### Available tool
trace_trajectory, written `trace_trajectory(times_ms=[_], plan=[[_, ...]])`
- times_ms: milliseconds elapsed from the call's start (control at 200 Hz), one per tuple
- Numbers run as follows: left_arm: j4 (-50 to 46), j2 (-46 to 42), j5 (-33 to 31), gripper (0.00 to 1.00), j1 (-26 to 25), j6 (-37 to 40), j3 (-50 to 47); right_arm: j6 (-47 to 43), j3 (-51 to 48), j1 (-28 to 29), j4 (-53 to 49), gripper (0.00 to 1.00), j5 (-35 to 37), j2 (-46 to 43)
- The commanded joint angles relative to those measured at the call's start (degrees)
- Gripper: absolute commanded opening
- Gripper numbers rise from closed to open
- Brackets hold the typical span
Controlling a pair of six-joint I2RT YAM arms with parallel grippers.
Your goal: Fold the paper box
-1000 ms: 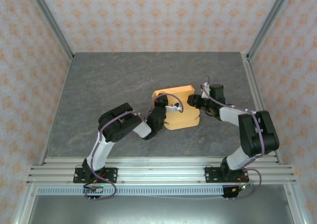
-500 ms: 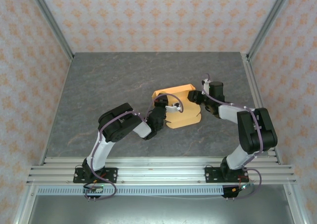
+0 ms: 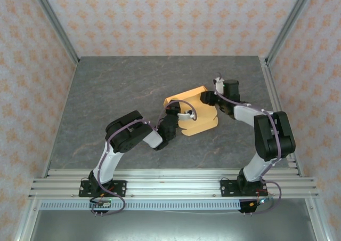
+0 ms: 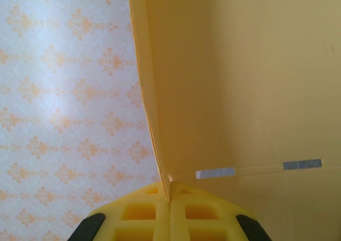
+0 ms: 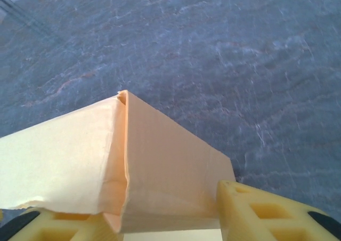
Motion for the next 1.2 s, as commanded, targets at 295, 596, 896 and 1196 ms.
trace_trajectory(times_ms=[295,596,896,1196], plan=[[-2.17,0.52,2.16,0.0,-0.2,-1.43,-0.21,-0.83,1.17,0.01,1.79,0.24,-2.05,0.7],[-4.01,-1.97,0.33,0.0,-0.3,-5.52,0.03,-0.93,-4.94,4.1,6.63,0.12,6.17,-1.84],[-14.57,-15.16,-1.61,0.39,-1.14,-22.56,-3.28,-3.7,-7.96,6.95,8.76,0.0,13.54,-3.94],[-44.24,-42.69,3.13,0.59,-0.7,-55.95,-6.55,-7.27,-9.83,9.76,9.1,0.0,16.97,-7.57]])
